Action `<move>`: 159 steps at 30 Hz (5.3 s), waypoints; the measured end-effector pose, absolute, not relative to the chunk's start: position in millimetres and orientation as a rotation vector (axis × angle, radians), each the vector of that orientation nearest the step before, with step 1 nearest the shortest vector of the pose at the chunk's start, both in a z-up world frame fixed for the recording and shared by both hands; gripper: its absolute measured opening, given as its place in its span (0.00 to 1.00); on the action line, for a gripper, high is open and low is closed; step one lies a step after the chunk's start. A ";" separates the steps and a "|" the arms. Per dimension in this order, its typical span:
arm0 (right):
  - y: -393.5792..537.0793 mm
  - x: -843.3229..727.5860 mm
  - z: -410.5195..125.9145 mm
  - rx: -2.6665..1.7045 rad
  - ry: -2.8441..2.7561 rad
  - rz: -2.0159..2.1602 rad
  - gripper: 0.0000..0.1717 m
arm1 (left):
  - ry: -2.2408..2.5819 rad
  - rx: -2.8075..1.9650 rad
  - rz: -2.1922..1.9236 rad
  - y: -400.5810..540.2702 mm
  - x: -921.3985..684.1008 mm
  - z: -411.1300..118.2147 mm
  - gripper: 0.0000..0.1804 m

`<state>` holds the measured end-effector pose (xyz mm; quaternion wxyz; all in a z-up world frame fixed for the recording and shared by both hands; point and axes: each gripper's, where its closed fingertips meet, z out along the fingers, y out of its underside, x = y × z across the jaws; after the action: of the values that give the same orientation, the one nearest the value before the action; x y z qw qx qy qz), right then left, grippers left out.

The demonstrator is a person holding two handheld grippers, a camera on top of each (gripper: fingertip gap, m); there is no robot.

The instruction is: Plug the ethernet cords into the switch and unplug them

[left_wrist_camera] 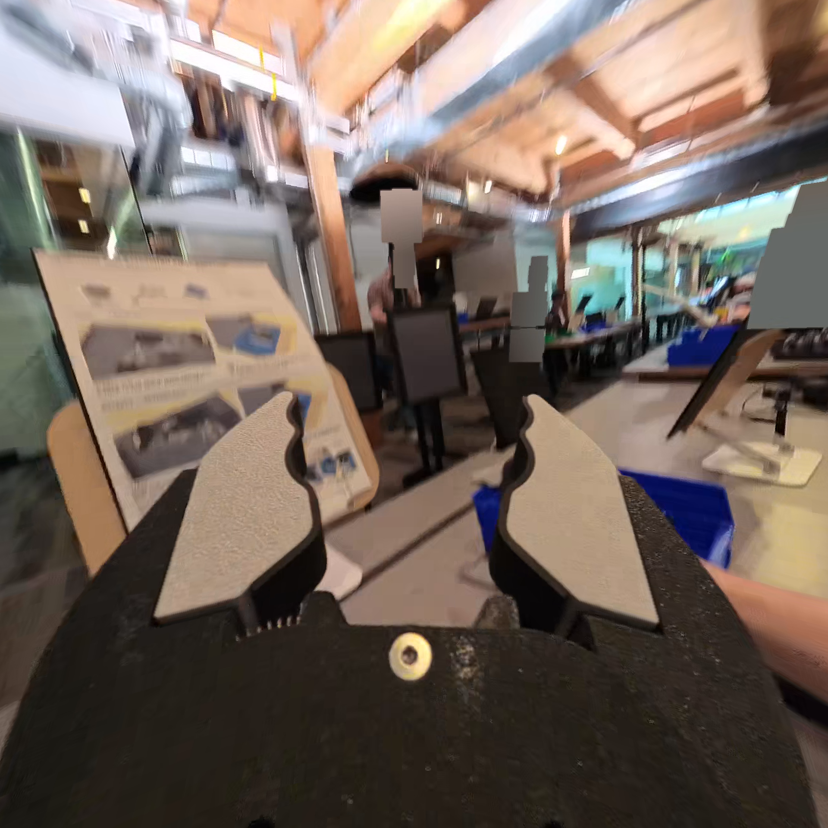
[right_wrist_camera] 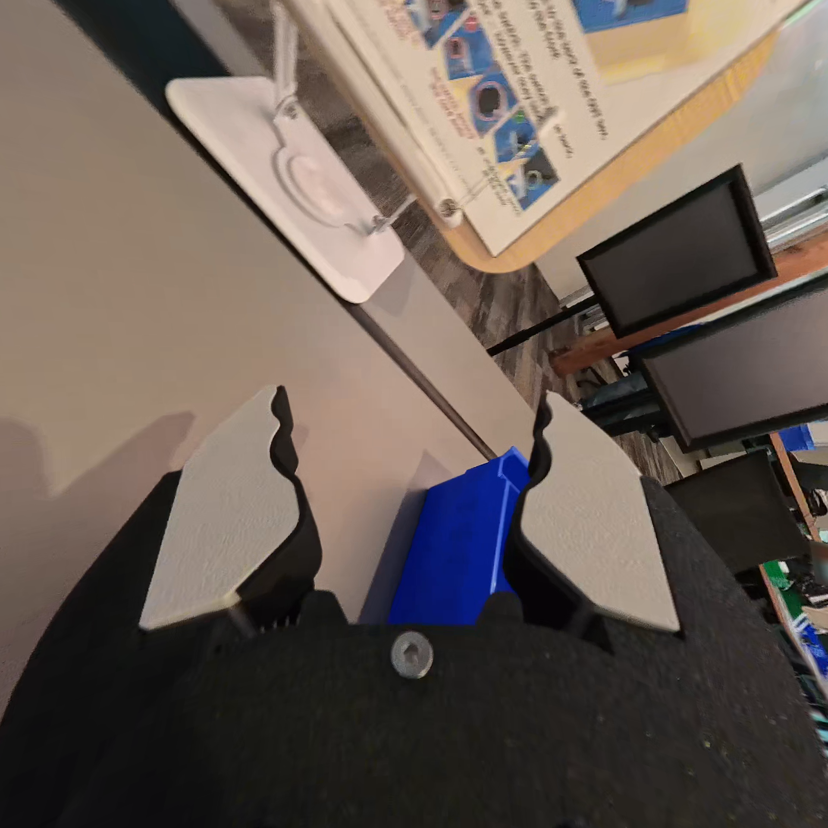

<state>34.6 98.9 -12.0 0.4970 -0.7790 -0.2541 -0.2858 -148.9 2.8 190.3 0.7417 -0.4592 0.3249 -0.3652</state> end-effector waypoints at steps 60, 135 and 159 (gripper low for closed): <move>12.5 97.3 164.4 -1.150 -0.321 0.278 0.43 | 0.428 -1.174 -0.319 94.1 -317.1 196.1 0.28; 35.0 57.9 114.8 -1.458 -0.566 0.031 0.21 | 0.536 -1.606 -0.073 116.4 -363.5 133.4 0.15; 50.6 64.1 89.5 -1.529 -0.589 -0.004 0.24 | 0.537 -1.671 -0.159 131.6 -377.4 112.5 0.14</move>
<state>64.1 50.6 89.5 0.6829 -0.6817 -0.2626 -0.0018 -377.4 131.6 112.5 0.6364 -0.7314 0.2349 -0.0697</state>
